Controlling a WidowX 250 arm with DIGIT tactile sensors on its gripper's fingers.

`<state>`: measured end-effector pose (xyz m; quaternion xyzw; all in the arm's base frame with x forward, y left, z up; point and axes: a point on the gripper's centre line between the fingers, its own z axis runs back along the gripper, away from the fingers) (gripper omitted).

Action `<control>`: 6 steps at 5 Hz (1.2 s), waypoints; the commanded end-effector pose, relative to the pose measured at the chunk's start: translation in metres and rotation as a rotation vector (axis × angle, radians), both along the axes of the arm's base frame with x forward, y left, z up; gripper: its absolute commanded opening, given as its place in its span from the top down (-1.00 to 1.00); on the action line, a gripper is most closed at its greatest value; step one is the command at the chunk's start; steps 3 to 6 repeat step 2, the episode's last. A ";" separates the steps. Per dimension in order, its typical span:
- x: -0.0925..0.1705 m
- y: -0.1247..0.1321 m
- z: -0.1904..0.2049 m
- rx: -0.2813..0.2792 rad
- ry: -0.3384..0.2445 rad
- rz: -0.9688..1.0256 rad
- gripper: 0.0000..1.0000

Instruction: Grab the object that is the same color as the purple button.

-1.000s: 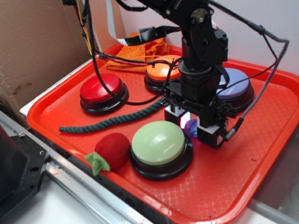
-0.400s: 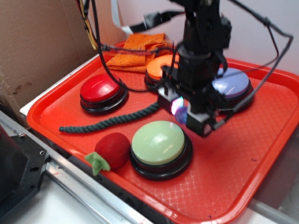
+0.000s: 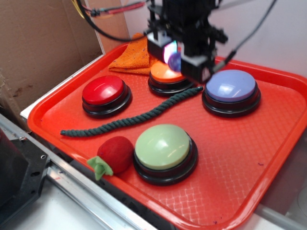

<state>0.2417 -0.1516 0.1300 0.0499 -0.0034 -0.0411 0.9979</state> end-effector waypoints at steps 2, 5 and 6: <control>0.006 0.012 0.056 -0.185 -0.086 -0.077 1.00; 0.006 0.012 0.056 -0.185 -0.086 -0.077 1.00; 0.006 0.012 0.056 -0.185 -0.086 -0.077 1.00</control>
